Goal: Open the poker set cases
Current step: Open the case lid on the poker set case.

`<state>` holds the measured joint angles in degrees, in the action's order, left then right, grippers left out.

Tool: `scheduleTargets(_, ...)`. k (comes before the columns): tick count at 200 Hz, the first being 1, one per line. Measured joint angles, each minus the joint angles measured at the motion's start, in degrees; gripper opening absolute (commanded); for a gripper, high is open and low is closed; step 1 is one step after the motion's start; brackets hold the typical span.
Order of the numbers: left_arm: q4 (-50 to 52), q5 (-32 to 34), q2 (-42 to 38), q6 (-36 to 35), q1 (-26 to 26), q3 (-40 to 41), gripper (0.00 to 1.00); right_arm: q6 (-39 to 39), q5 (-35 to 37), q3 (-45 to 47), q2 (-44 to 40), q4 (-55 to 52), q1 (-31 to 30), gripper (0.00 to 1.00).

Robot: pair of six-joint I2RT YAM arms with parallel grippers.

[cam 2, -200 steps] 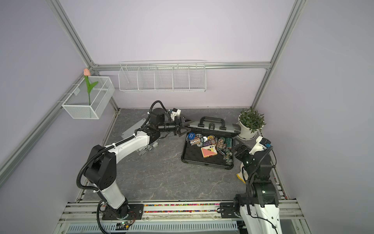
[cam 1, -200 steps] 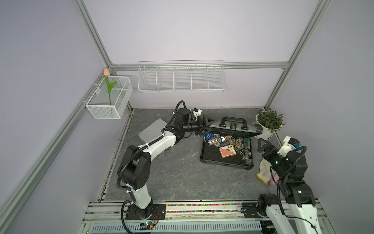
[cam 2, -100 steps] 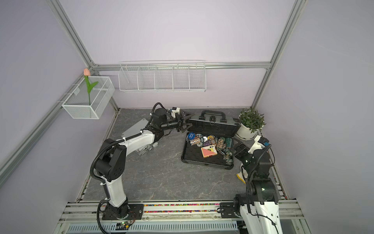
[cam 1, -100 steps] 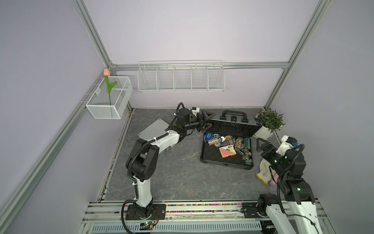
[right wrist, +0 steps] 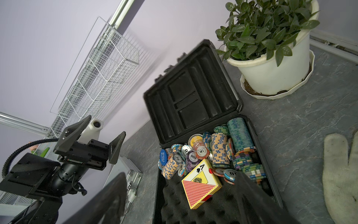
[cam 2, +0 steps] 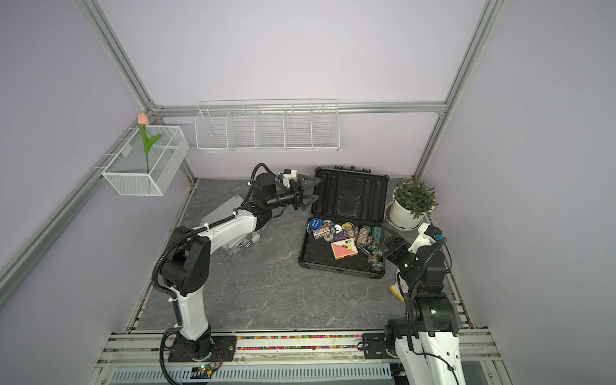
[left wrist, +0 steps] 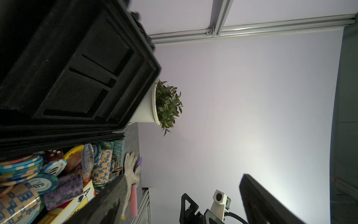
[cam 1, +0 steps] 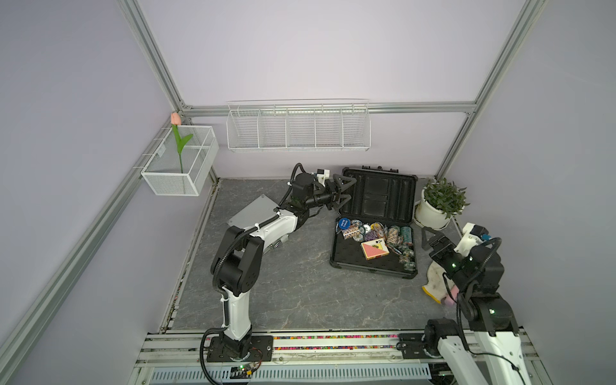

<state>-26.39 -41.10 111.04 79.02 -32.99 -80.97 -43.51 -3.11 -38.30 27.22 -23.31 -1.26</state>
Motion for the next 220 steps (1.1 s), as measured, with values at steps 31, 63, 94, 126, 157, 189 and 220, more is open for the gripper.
scheduleTargets(31,1.40,0.39,-0.39,-1.51,0.00,0.35,0.93,-1.44,-1.42,0.83,0.81,0.24,-0.74,0.91)
scheduleTargets(63,1.88,0.66,-1.70,-2.23,0.00,1.81,0.93,-2.84,-1.92,2.49,2.19,0.22,-3.19,0.92)
scheduleTargets(94,4.57,0.87,-3.32,-4.87,0.00,2.71,0.92,-3.61,-1.38,2.71,4.57,0.87,-7.45,0.96)
scheduleTargets(126,21.16,4.33,-9.20,-17.86,0.39,1.86,0.94,-3.10,-0.55,2.19,12.28,3.26,-15.52,0.96)
scheduleTargets(157,40.09,14.45,-20.22,-33.44,2.84,-0.17,0.94,0.50,3.04,-2.03,23.21,5.11,-26.36,0.96)
scheduleTargets(189,46.21,22.43,-36.61,-40.65,13.51,7.76,0.95,6.86,6.54,-10.10,35.65,10.01,-35.78,0.95)
scheduleTargets(220,50.51,25.16,-44.52,-42.47,27.98,16.37,0.96,13.81,8.48,-19.71,49.09,16.90,-41.88,0.94)
